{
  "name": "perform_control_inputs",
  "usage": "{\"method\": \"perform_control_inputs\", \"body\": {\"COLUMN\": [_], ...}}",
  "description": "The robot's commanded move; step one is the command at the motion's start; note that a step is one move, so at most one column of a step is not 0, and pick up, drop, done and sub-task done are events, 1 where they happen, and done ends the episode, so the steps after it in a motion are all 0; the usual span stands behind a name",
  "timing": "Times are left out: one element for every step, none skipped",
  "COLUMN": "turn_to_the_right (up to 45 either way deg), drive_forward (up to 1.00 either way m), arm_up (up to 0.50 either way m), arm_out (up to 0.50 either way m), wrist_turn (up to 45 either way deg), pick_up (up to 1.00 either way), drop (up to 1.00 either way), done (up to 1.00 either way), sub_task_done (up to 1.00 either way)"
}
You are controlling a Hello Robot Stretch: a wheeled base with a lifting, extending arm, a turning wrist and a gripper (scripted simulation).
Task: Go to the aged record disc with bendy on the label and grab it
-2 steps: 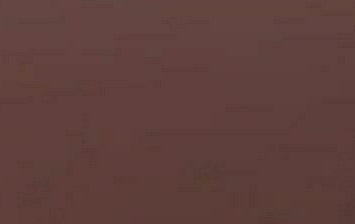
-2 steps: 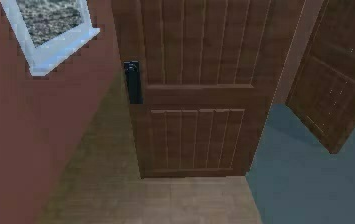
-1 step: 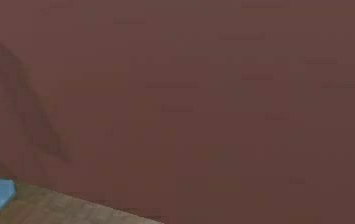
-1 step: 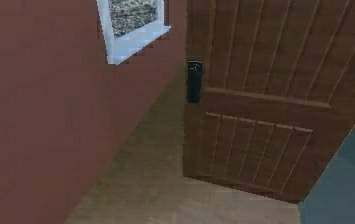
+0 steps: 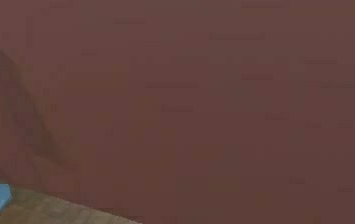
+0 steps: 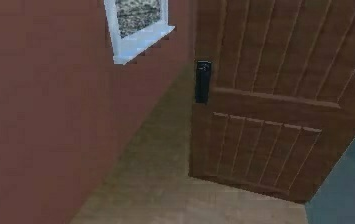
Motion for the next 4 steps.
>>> {"method": "perform_control_inputs", "body": {"turn_to_the_right": [-15.0,0.0,-45.0,-21.0], "drive_forward": [0.00,0.55,0.00,0.00], "arm_up": [0.00,0.00,0.00,0.00], "arm_out": [0.00,0.00,0.00,0.00], "wrist_turn": [0.0,0.0,0.0,0.0], "pick_up": [0.00,0.00,0.00,0.00], "drop": [0.00,0.00,0.00,0.00], "done": [0.00,0.00,0.00,0.00], "sub_task_done": [0.00,0.00,0.00,0.00]}}
